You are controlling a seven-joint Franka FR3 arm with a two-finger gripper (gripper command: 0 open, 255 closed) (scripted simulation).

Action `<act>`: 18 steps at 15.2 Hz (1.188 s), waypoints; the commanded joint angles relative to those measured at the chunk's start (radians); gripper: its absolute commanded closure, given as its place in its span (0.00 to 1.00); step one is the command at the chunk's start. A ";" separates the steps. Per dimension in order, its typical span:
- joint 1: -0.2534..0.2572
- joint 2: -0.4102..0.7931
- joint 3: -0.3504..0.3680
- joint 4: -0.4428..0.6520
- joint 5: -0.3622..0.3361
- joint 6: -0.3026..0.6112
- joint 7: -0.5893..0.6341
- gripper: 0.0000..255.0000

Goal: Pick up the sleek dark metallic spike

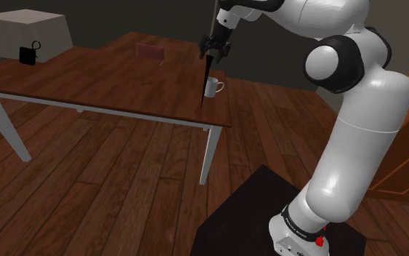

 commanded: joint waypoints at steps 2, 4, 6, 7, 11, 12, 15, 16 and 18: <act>0.000 -0.002 0.000 -0.008 0.000 0.006 -0.002 1.00; 0.000 -0.001 0.000 -0.006 0.000 0.006 -0.002 1.00; 0.000 -0.001 0.000 -0.006 0.000 0.005 -0.002 1.00; 0.000 -0.001 0.000 -0.006 0.000 0.005 -0.002 1.00; 0.000 0.000 0.000 0.009 0.000 -0.008 0.002 1.00; -0.002 0.004 0.000 0.027 0.000 -0.023 0.004 1.00; -0.007 0.017 -0.001 0.086 0.003 -0.068 0.012 1.00; -0.009 0.022 -0.002 0.107 0.004 -0.084 0.015 1.00; -0.014 0.034 -0.002 0.151 0.006 -0.116 0.020 1.00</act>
